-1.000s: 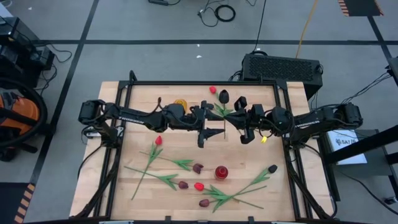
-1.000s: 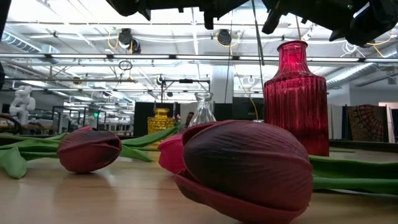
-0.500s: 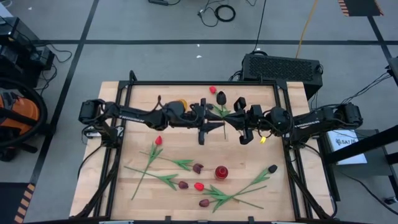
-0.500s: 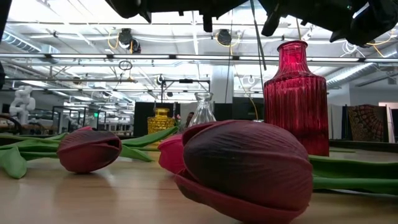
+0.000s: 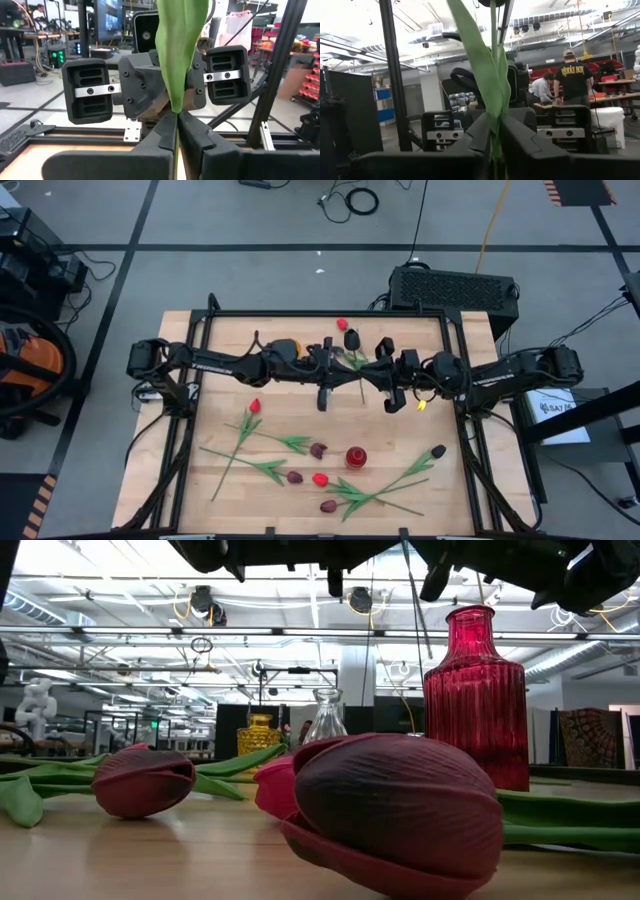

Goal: Sort flowers into vase by color
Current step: Put the middle black tulip into the yellow vase

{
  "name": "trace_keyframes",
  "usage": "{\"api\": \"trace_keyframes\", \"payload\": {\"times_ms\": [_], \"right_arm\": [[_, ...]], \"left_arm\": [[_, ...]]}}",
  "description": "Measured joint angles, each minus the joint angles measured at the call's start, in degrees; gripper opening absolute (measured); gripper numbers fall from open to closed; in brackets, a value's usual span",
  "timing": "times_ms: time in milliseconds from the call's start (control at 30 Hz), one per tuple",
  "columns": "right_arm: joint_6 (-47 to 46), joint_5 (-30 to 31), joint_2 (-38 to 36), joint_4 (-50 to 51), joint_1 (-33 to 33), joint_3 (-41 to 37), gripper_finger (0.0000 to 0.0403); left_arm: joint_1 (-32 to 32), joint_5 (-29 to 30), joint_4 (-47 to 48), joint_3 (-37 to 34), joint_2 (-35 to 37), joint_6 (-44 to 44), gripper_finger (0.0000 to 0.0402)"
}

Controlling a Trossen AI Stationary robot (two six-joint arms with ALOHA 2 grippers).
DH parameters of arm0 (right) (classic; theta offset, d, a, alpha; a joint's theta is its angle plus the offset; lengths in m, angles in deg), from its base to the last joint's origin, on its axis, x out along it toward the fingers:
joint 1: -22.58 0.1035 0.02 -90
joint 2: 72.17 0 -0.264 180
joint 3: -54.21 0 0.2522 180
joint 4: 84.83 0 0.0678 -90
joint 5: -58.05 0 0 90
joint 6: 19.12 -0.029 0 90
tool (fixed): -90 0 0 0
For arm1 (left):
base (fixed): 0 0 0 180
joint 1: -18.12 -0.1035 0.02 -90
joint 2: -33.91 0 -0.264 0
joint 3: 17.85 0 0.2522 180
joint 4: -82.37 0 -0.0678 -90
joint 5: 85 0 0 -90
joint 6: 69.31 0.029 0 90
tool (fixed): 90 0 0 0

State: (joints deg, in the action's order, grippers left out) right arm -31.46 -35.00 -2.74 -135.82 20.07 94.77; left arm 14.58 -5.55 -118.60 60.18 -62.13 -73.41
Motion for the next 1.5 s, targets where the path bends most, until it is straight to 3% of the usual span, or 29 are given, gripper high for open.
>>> {"api": "trace_keyframes", "payload": {"times_ms": [267, 467, 667, 933, 1233, 1500], "right_arm": [[0.73, 0.20, -2.44, 4.69, -0.09, 0.00, 0.0137], [2.27, 0.33, -6.83, 11.07, -0.11, 0.00, 0.0177], [2.55, 0.37, -11.84, 17.92, -0.09, 0.00, 0.0176], [2.62, 0.35, -14.27, 18.43, -0.09, 0.00, 0.0160], [1.08, 0.33, -14.25, 18.43, -0.09, 0.00, 0.0149], [-0.58, 0.23, -14.25, 18.50, 0.00, 0.00, 0.0148]], "left_arm": [[-1.06, -3.91, 6.83, -0.04, 4.53, 0.09, 0.0014], [-1.02, -4.23, 12.35, -1.27, 10.91, 1.56, 0.0014], [-2.81, -3.00, 17.27, -1.86, 20.14, 4.50, 0.0014], [-8.00, -2.74, 25.06, -1.86, 30.68, 3.11, 0.0015], [-9.61, -2.69, 34.63, -1.86, 32.82, 0.20, 0.0015], [-9.51, 0.89, 34.00, -5.32, 32.93, 0.49, 0.0015]]}}
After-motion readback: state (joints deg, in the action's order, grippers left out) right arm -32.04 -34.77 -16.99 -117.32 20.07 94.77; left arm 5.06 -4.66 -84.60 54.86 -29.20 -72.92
